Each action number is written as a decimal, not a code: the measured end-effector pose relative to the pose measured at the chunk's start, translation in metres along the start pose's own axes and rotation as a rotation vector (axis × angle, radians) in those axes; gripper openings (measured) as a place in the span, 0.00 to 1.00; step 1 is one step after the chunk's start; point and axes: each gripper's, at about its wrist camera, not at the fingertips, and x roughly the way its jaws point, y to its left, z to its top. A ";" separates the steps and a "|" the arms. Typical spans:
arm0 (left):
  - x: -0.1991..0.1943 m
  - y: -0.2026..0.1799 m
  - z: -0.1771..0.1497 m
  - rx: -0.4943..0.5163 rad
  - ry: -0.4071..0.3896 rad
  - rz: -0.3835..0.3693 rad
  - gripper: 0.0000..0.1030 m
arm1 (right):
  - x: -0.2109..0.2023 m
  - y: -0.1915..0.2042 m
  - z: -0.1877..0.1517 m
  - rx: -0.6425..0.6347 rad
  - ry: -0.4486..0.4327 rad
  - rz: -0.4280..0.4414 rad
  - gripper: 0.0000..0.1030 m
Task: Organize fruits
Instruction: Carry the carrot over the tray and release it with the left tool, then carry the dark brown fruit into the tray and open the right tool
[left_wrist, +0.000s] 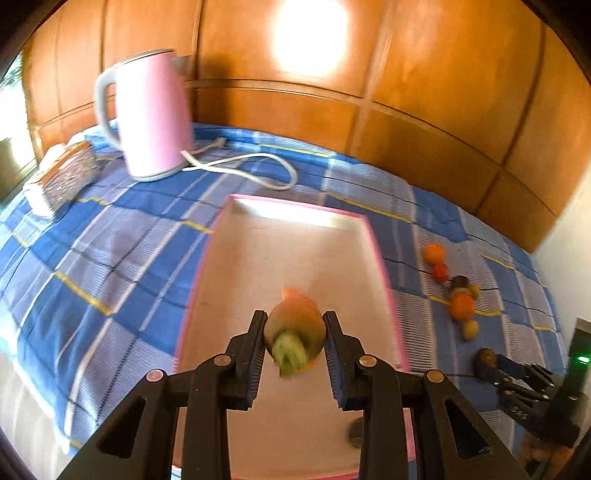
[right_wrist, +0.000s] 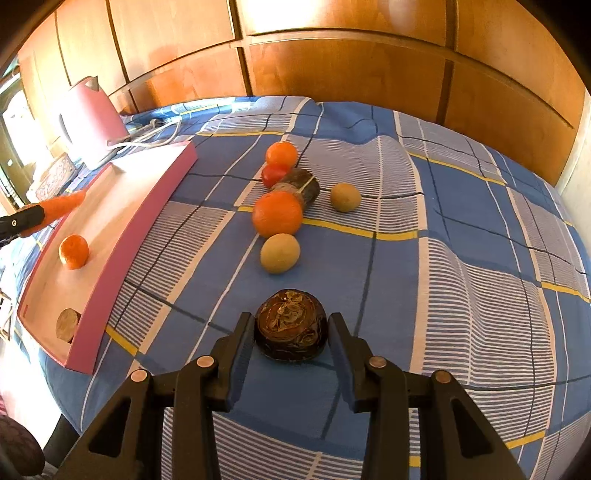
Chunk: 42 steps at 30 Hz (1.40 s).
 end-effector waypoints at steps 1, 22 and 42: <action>0.001 0.003 -0.002 -0.007 0.002 0.005 0.29 | 0.000 0.001 0.000 -0.003 0.000 -0.001 0.39; -0.018 0.004 -0.028 -0.035 -0.027 0.033 0.67 | 0.000 0.006 -0.001 -0.015 0.006 -0.005 0.39; -0.027 -0.001 -0.032 -0.023 -0.050 0.035 0.78 | -0.020 0.042 0.014 -0.068 -0.040 0.106 0.39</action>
